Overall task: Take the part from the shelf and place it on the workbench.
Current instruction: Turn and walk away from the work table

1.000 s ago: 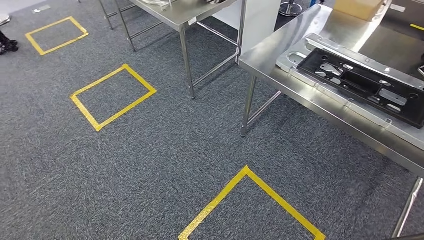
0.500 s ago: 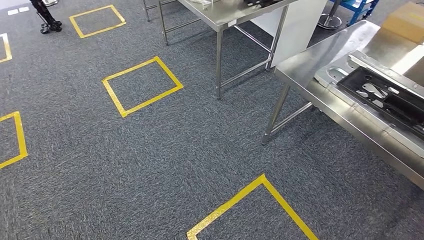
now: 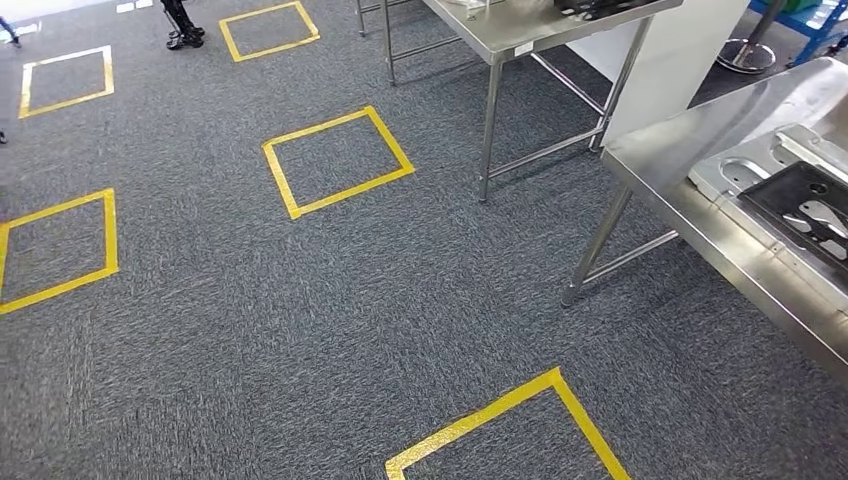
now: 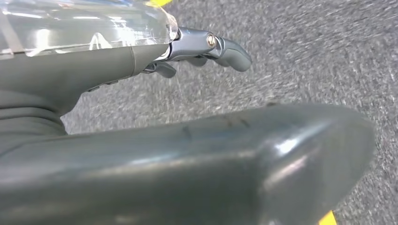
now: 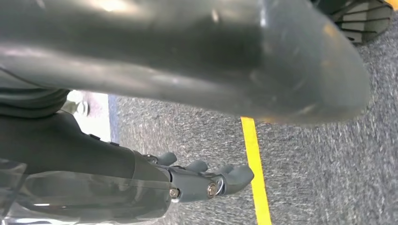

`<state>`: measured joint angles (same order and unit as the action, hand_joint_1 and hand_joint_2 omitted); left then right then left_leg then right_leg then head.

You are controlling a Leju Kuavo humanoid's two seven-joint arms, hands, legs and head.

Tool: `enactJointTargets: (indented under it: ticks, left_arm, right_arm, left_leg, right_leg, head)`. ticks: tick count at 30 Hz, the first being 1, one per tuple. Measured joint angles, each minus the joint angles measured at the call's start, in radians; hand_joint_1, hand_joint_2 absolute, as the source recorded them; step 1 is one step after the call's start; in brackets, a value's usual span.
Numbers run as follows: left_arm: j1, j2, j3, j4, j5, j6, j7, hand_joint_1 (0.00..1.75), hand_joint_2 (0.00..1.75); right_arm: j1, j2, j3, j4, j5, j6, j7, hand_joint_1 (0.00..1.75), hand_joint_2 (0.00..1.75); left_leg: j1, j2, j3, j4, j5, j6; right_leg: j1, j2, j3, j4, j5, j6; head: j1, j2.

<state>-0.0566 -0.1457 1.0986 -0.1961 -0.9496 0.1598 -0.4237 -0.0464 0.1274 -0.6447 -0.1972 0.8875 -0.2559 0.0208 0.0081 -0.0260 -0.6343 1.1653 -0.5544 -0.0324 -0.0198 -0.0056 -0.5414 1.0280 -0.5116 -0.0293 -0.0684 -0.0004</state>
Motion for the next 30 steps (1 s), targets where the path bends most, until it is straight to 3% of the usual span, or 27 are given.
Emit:
enactJointTargets:
  ticks: [2, 3, 4, 5, 7, 9, 11, 12, 14, 15, 17, 18, 19, 20, 22, 24, 26, 28, 30]
  left_arm:
    - [-0.001, 0.0, -0.002, 0.0, -0.003, -0.001, 0.002, 0.0, 0.0]
    - [0.0, 0.0, -0.003, 0.0, -0.004, -0.002, 0.004, 0.0, 0.0]
    - [0.001, 0.0, -0.003, 0.0, -0.005, -0.002, 0.006, 0.0, 0.0]
    - [0.002, 0.001, -0.003, 0.0, -0.006, -0.002, 0.008, 0.0, 0.0]
    - [0.0, 0.003, -0.004, 0.0, -0.01, -0.002, 0.01, 0.0, 0.0]
    - [-0.002, 0.004, -0.007, 0.0, -0.013, -0.002, 0.011, 0.0, 0.0]
    - [0.0, 0.005, -0.009, 0.0, -0.014, -0.002, 0.011, 0.0, 0.0]
    - [0.002, 0.004, -0.011, 0.0, -0.014, -0.003, 0.011, 0.0, 0.0]
    - [0.002, 0.004, -0.013, 0.0, -0.014, -0.003, 0.011, 0.0, 0.0]
    - [0.0, 0.004, -0.015, 0.0, -0.014, -0.004, 0.01, 0.0, 0.0]
    - [-0.004, 0.004, -0.018, 0.0, -0.014, -0.004, 0.009, 0.0, 0.0]
    - [-0.005, 0.004, -0.019, 0.0, -0.014, -0.004, 0.008, 0.0, 0.0]
    - [-0.004, 0.004, -0.019, 0.0, -0.014, -0.004, 0.008, 0.0, 0.0]
    - [-0.003, 0.003, -0.02, 0.0, -0.014, -0.004, 0.008, 0.0, 0.0]
    - [-0.003, 0.003, -0.02, 0.0, -0.014, -0.003, 0.009, 0.0, 0.0]
    - [-0.004, 0.003, -0.02, 0.0, -0.014, -0.002, 0.011, 0.0, 0.0]
    - [-0.001, 0.004, -0.02, 0.0, -0.014, -0.001, 0.014, 0.0, 0.0]
    - [0.002, 0.004, -0.02, 0.0, -0.014, -0.001, 0.017, 0.0, 0.0]
    - [-0.001, 0.003, -0.021, 0.0, -0.016, -0.001, 0.018, 0.0, 0.0]
  right_arm:
    - [0.003, 0.0, -0.004, 0.0, -0.003, 0.0, 0.0, 0.0, 0.0]
    - [0.003, 0.0, -0.006, 0.0, -0.004, 0.0, 0.0, 0.0, 0.0]
    - [0.002, 0.0, -0.009, 0.0, -0.005, 0.0, 0.0, 0.0, 0.0]
    - [0.001, 0.0, -0.011, 0.0, -0.006, 0.001, 0.0, 0.0, 0.0]
    - [0.001, 0.0, -0.014, 0.0, -0.008, 0.001, -0.001, 0.0, 0.0]
    - [-0.001, 0.001, -0.015, 0.0, -0.008, 0.001, 0.0, 0.0, 0.0]
    - [-0.006, 0.001, -0.016, 0.0, -0.008, 0.002, 0.001, 0.0, 0.0]
    - [-0.008, 0.001, -0.016, 0.0, -0.008, 0.003, 0.003, 0.0, 0.0]
    - [-0.007, 0.001, -0.017, 0.0, -0.008, 0.004, 0.007, 0.0, 0.0]
    - [-0.004, 0.0, -0.017, 0.0, -0.007, 0.004, 0.01, 0.0, 0.0]
    - [-0.001, 0.0, -0.019, 0.0, -0.007, 0.005, 0.012, 0.0, 0.0]
    - [0.0, 0.0, -0.02, 0.0, -0.006, 0.005, 0.012, 0.0, 0.0]
    - [0.0, 0.0, -0.02, 0.0, -0.006, 0.005, 0.011, 0.0, 0.0]
    - [0.0, 0.0, -0.021, 0.0, -0.005, 0.005, 0.009, 0.0, 0.0]
    - [0.003, 0.0, -0.021, 0.001, -0.005, 0.005, 0.004, 0.0, 0.0]
    - [0.003, 0.0, -0.022, 0.001, -0.003, 0.006, -0.002, 0.0, 0.0]
    - [-0.001, 0.0, -0.022, 0.001, -0.001, 0.008, -0.005, 0.0, 0.0]
    - [-0.004, -0.001, -0.022, 0.001, 0.001, 0.013, -0.006, 0.0, 0.0]
    - [-0.002, -0.003, -0.023, 0.001, 0.001, 0.016, -0.006, 0.0, 0.0]
  left_leg:
    - [0.002, 0.016, -0.064, 0.127, -0.049, -0.003]
    - [0.002, 0.018, -0.075, 0.151, -0.049, -0.002]
    - [0.002, 0.02, -0.064, 0.128, -0.028, 0.0]
    - [0.0, 0.028, -0.033, 0.068, 0.007, 0.006]
    - [-0.011, 0.073, 0.042, -0.08, 0.064, 0.022]
    - [-0.023, 0.102, 0.071, -0.145, 0.077, 0.035]
    - [-0.025, 0.082, 0.073, -0.154, 0.08, 0.042]
    - [-0.023, 0.071, 0.079, -0.163, 0.086, 0.046]
    - [-0.015, 0.048, 0.091, -0.183, 0.098, 0.056]
    - [-0.014, 0.036, 0.091, -0.187, 0.101, 0.059]
    - [-0.013, 0.01, 0.091, -0.187, 0.101, 0.062]
    - [-0.013, -0.005, 0.092, -0.186, 0.1, 0.062]
    - [-0.011, -0.019, 0.093, -0.183, 0.098, 0.059]
    - [-0.009, -0.034, 0.095, -0.179, 0.095, 0.055]
    - [-0.004, -0.062, 0.09, -0.159, 0.084, 0.041]
    - [-0.003, -0.084, 0.08, -0.143, 0.074, 0.026]
    - [0.001, -0.101, 0.073, -0.142, 0.073, 0.013]
    - [0.003, -0.07, 0.064, -0.124, 0.063, 0.003]
    - [0.003, -0.009, 0.019, -0.03, 0.013, -0.003]
  right_leg:
    - [0.006, -0.028, 0.0, 0.0, -0.003, -0.004]
    - [0.008, -0.041, 0.001, 0.0, -0.005, -0.005]
    - [0.01, -0.053, 0.004, 0.0, -0.007, -0.005]
    - [0.012, -0.064, 0.007, 0.0, -0.01, -0.005]
    - [0.015, -0.086, 0.015, 0.0, -0.016, 0.0]
    - [0.017, -0.104, 0.02, 0.0, -0.021, 0.008]
    - [0.017, -0.12, 0.025, -0.004, -0.024, 0.018]
    - [0.016, -0.111, 0.028, -0.002, -0.028, 0.023]
    - [0.013, -0.058, 0.01, 0.049, -0.063, 0.03]
    - [0.01, -0.026, -0.017, 0.106, -0.094, 0.032]
    - [0.006, 0.0, -0.087, 0.235, -0.147, 0.036]
    - [0.003, 0.003, -0.108, 0.269, -0.149, 0.039]
    - [0.0, 0.005, -0.112, 0.264, -0.13, 0.043]
    - [-0.004, 0.01, -0.096, 0.221, -0.092, 0.047]
    - [-0.014, 0.048, -0.046, 0.094, -0.02, 0.055]
    - [-0.016, 0.078, -0.02, 0.03, 0.001, 0.051]
    - [-0.011, 0.064, -0.019, 0.028, -0.002, 0.035]
    - [-0.009, 0.041, -0.014, 0.021, 0.0, 0.019]
    - [-0.005, 0.014, -0.01, 0.015, 0.0, 0.007]
  head:
    - [0.0, 0.0]
    - [0.0, 0.0]
    - [0.0, 0.0]
    - [0.0, 0.0]
    - [0.0, 0.0]
    - [0.0, 0.0]
    - [0.0, 0.0]
    - [0.0, 0.0]
    - [0.0, 0.0]
    - [0.001, 0.0]
    - [0.0, 0.0]
    - [0.0, 0.0]
    - [0.0, 0.0]
    - [0.0, 0.0]
    - [0.0, 0.0]
    - [0.0, 0.0]
    - [0.0, 0.0]
    - [0.0, 0.0]
    - [0.0, 0.0]
